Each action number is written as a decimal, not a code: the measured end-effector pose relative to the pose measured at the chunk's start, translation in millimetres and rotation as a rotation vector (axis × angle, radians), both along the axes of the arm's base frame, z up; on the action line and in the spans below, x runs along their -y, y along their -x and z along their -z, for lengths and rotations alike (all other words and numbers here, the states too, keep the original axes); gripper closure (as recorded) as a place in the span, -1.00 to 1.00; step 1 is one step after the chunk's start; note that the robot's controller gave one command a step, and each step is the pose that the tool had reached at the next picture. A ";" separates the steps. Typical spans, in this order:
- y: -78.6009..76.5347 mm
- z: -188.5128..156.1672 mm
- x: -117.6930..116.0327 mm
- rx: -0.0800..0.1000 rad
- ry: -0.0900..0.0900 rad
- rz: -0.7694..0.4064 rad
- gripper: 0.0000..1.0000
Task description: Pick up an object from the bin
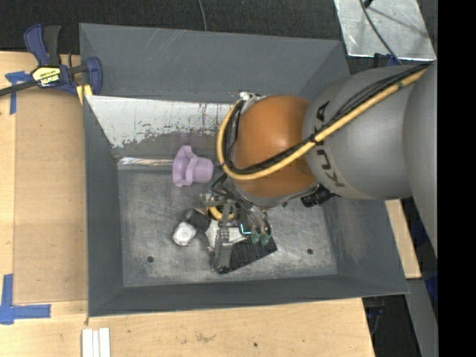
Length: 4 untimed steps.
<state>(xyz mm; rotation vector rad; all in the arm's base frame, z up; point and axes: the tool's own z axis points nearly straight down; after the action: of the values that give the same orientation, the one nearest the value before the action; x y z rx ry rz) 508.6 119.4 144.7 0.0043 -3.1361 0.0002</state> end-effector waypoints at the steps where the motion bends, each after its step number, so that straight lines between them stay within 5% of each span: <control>1: -2.1 -3.5 0.5 0.007 -0.001 0.002 -1.00; 2: -19.9 23.4 -13.8 0.014 -0.001 -0.280 -1.00; 4: -43.7 25.4 -32.9 0.010 -0.002 -0.433 -1.00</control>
Offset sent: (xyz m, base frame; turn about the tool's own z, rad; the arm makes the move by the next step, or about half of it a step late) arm 0.0461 0.0373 -0.0747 -0.7518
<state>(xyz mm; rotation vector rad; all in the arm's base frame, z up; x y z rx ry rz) 552.3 152.3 119.3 0.6798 -3.0717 -0.0008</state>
